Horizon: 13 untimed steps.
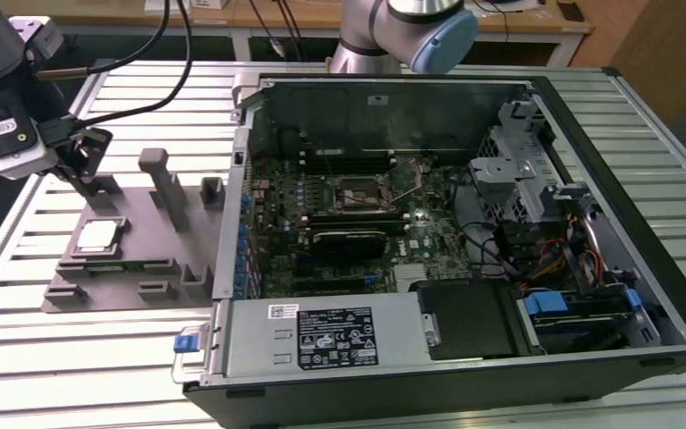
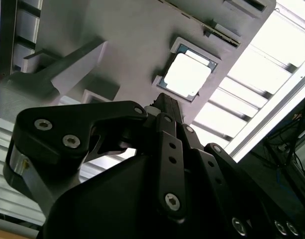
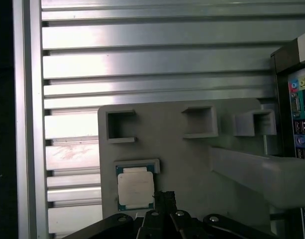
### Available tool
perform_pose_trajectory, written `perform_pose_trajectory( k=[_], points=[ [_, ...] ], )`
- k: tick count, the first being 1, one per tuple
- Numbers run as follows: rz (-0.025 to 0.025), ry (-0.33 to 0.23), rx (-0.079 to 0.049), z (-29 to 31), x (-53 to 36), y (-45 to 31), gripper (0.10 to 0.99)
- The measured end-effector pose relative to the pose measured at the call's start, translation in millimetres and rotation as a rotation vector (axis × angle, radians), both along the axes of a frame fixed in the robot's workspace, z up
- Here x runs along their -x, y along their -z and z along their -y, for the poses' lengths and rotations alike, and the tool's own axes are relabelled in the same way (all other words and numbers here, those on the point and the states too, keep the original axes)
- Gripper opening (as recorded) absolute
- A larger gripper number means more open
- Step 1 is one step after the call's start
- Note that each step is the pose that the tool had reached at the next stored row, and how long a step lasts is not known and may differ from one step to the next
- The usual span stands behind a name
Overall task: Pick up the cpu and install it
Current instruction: 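Pick up the cpu and move it towards the insertion slot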
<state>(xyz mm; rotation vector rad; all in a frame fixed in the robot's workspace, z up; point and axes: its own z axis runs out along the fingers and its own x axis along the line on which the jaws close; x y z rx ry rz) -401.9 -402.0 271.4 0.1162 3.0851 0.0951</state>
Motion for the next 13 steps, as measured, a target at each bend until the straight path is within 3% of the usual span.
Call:
perform_pose_trajectory(
  k=[13],
  points=[
    [-0.0001, 0.0, 0.0, 0.0, 2.3, 8.2, 0.106]
  ],
)
